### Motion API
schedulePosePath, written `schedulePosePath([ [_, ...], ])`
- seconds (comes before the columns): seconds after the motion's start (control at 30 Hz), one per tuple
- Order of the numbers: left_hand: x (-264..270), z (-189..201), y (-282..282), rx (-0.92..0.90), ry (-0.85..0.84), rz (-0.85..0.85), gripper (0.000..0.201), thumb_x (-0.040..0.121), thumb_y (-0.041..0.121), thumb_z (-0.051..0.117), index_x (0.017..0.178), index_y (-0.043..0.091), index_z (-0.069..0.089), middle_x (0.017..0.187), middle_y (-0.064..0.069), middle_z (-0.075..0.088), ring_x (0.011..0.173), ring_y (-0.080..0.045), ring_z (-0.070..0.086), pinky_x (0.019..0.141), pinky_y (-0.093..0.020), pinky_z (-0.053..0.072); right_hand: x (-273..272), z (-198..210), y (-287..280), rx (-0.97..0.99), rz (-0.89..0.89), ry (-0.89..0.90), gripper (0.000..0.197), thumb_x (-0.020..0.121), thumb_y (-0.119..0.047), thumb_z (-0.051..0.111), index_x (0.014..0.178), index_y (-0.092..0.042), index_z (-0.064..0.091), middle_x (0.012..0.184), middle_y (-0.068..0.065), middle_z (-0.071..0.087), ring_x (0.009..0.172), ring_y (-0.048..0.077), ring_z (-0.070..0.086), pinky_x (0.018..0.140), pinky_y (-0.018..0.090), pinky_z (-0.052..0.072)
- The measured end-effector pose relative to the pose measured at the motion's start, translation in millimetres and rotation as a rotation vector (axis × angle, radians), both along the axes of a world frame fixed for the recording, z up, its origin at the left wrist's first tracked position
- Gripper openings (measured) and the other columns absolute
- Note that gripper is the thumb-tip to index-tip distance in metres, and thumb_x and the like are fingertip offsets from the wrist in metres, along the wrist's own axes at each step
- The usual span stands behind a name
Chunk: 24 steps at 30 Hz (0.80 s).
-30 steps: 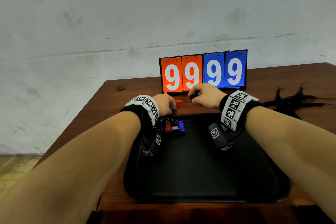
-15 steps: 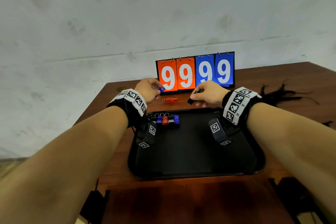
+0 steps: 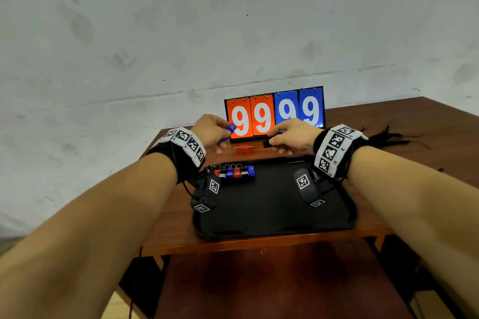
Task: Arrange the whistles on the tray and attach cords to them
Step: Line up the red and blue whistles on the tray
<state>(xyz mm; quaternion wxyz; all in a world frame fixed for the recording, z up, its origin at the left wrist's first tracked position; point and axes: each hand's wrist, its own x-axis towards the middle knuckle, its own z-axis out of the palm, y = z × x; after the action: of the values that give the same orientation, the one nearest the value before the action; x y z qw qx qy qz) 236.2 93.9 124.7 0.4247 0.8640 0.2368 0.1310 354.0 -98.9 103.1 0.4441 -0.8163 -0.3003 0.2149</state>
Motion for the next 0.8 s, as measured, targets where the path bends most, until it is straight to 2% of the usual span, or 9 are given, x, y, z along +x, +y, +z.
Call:
schedulePosePath([
  [0.13, -5.5, -0.1, -1.6, 0.003, 0.033, -0.063, 0.039, 0.093, 0.003, 0.06, 0.131, 0.007, 0.056, 0.107, -0.014, 0.063, 0.074, -0.02, 0.065, 0.054, -0.026, 0.058, -3.4, -3.0, 1.7, -0.071, -0.007, -0.027, 0.019, 0.093, -0.012, 0.062, 0.109, -0.003, 0.067, 0.081, 0.009, 0.063, 0.06, 0.013, 0.055, 0.055, 0.022, 0.047],
  [0.23, -8.2, -1.8, -5.0, -0.076, 0.004, -0.094, 0.035, 0.09, -0.002, 0.062, 0.124, 0.005, 0.057, 0.114, -0.018, 0.063, 0.086, -0.028, 0.071, 0.06, -0.03, 0.061, -6.3, -4.6, 3.8, -0.064, 0.004, -0.048, 0.016, 0.086, -0.01, 0.069, 0.1, -0.002, 0.069, 0.098, 0.007, 0.065, 0.067, 0.016, 0.057, 0.055, 0.023, 0.048],
  [0.3, -8.7, -3.1, -7.5, -0.098, -0.006, -0.102, 0.03, 0.088, -0.001, 0.066, 0.116, 0.006, 0.059, 0.11, -0.016, 0.066, 0.089, -0.028, 0.072, 0.061, -0.029, 0.061, -6.9, -5.0, 4.7, -0.036, 0.01, 0.001, 0.019, 0.085, -0.01, 0.071, 0.103, -0.005, 0.067, 0.103, 0.012, 0.069, 0.072, 0.018, 0.063, 0.057, 0.023, 0.048],
  [0.4, -7.2, -4.9, -7.8, -0.036, -0.002, -0.096, 0.022, 0.084, 0.007, 0.072, 0.102, 0.013, 0.062, 0.098, -0.01, 0.07, 0.081, -0.021, 0.07, 0.057, -0.026, 0.056, -7.7, -4.9, 6.7, 0.08, -0.005, 0.189, 0.027, 0.088, -0.009, 0.069, 0.114, -0.01, 0.06, 0.102, 0.016, 0.073, 0.088, 0.024, 0.071, 0.064, 0.027, 0.051],
  [0.5, -5.4, -7.7, -9.4, -0.081, -0.011, -0.093, 0.024, 0.084, 0.004, 0.072, 0.103, 0.01, 0.059, 0.091, -0.012, 0.07, 0.069, -0.019, 0.067, 0.049, -0.023, 0.053, -12.9, -2.6, 9.8, 0.189, -0.021, 0.345, 0.02, 0.089, -0.006, 0.066, 0.108, -0.005, 0.061, 0.102, 0.018, 0.069, 0.084, 0.022, 0.068, 0.066, 0.027, 0.054],
  [0.57, -3.5, -10.1, -12.8, -0.188, -0.034, -0.104, 0.029, 0.084, -0.004, 0.069, 0.107, 0.005, 0.056, 0.095, -0.018, 0.068, 0.071, -0.024, 0.071, 0.055, -0.027, 0.059, -16.2, -1.8, 11.1, 0.238, -0.025, 0.433, 0.017, 0.091, -0.005, 0.064, 0.107, -0.002, 0.06, 0.1, 0.019, 0.067, 0.079, 0.021, 0.068, 0.064, 0.026, 0.056],
  [0.67, 1.1, -12.6, -18.8, -0.258, -0.055, -0.122, 0.037, 0.081, -0.011, 0.069, 0.112, 0.002, 0.055, 0.101, -0.024, 0.069, 0.081, -0.032, 0.074, 0.073, -0.039, 0.062, -17.7, -1.5, 12.6, 0.274, -0.017, 0.512, 0.017, 0.091, -0.004, 0.063, 0.108, -0.002, 0.059, 0.096, 0.018, 0.068, 0.074, 0.021, 0.069, 0.064, 0.027, 0.057],
  [0.73, 4.4, -12.9, -24.0, -0.311, -0.069, -0.145, 0.036, 0.081, -0.008, 0.069, 0.114, 0.002, 0.056, 0.102, -0.023, 0.07, 0.086, -0.034, 0.074, 0.079, -0.042, 0.061, -16.6, -2.4, 13.3, 0.272, -0.014, 0.519, 0.015, 0.091, -0.003, 0.063, 0.106, -0.002, 0.06, 0.094, 0.017, 0.067, 0.071, 0.02, 0.068, 0.066, 0.028, 0.057],
  [0.8, 7.6, -13.4, -28.2, -0.346, -0.074, -0.171, 0.027, 0.085, 0.001, 0.07, 0.11, 0.004, 0.062, 0.102, -0.021, 0.071, 0.089, -0.032, 0.073, 0.084, -0.043, 0.059, -15.3, -3.5, 13.8, 0.25, -0.019, 0.506, 0.016, 0.09, -0.004, 0.064, 0.106, -0.002, 0.062, 0.094, 0.017, 0.067, 0.069, 0.021, 0.068, 0.068, 0.029, 0.057],
])
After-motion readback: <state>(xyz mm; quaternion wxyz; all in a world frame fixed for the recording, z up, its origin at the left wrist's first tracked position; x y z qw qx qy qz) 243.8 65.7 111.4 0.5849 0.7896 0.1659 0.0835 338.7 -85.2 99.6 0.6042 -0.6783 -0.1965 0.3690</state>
